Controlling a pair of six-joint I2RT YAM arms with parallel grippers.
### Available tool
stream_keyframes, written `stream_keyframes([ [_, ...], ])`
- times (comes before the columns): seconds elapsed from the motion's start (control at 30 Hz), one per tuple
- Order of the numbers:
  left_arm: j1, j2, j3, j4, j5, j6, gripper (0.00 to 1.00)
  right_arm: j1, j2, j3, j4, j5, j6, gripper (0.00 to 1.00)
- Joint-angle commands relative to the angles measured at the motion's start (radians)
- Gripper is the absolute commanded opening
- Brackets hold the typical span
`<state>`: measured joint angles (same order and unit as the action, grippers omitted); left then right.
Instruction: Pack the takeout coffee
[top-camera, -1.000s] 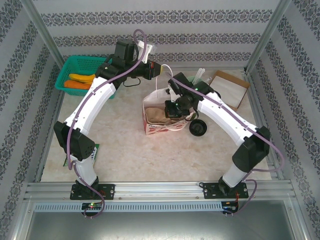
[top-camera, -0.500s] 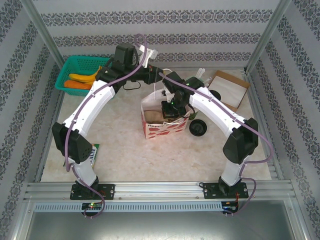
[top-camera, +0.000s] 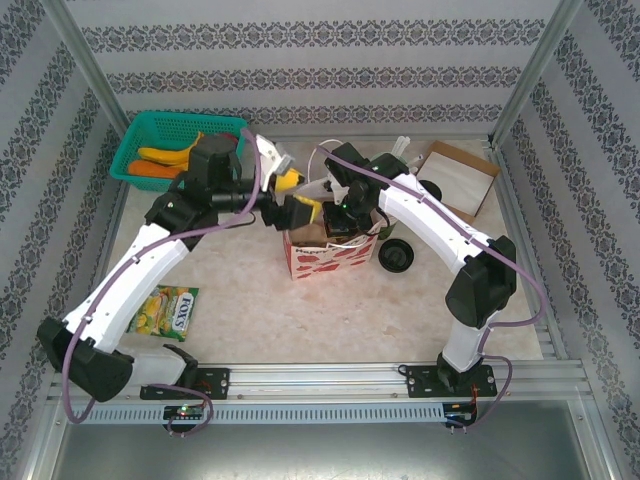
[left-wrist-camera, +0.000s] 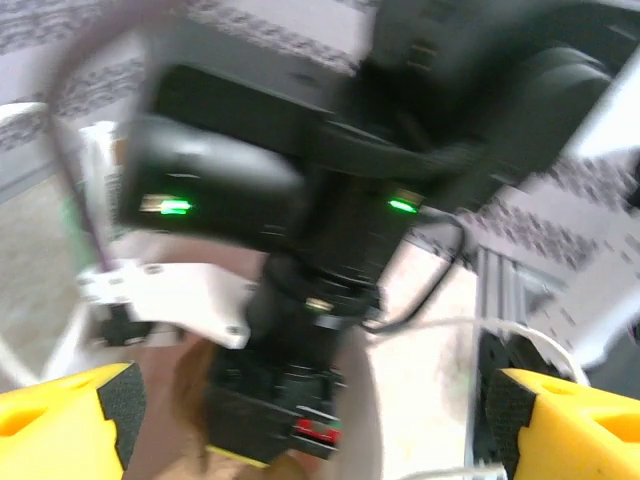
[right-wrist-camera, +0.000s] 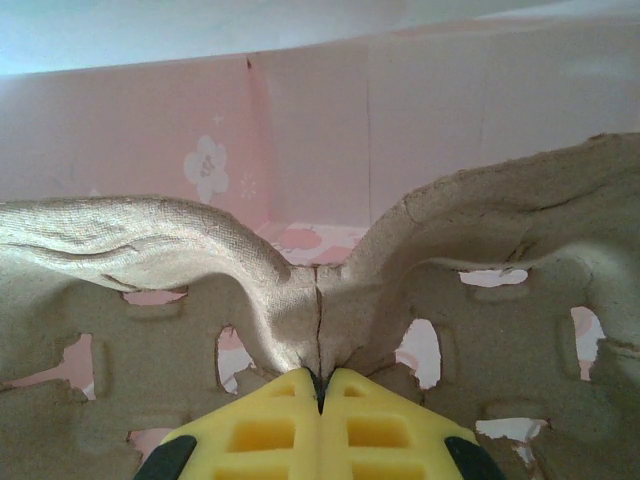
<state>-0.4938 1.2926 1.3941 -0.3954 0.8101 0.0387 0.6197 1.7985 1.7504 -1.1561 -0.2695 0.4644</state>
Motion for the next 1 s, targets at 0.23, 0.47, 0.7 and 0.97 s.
stream_keyframes([
  [0.23,-0.245,-0.023,-0.046,-0.010,-0.131,0.372,0.89,0.010,0.032,0.031,-0.014,0.025,0.012,0.00],
  [0.47,-0.266,-0.018,-0.045,-0.011,-0.226,0.384,0.54,0.016,0.037,0.031,-0.008,0.035,0.028,0.00],
  [0.7,-0.266,-0.007,-0.007,-0.086,-0.258,0.389,0.15,0.020,0.060,0.030,-0.014,0.057,0.048,0.00],
  [0.97,-0.266,-0.034,-0.017,-0.035,-0.268,0.363,0.00,0.034,0.116,0.051,-0.033,0.099,0.038,0.00],
])
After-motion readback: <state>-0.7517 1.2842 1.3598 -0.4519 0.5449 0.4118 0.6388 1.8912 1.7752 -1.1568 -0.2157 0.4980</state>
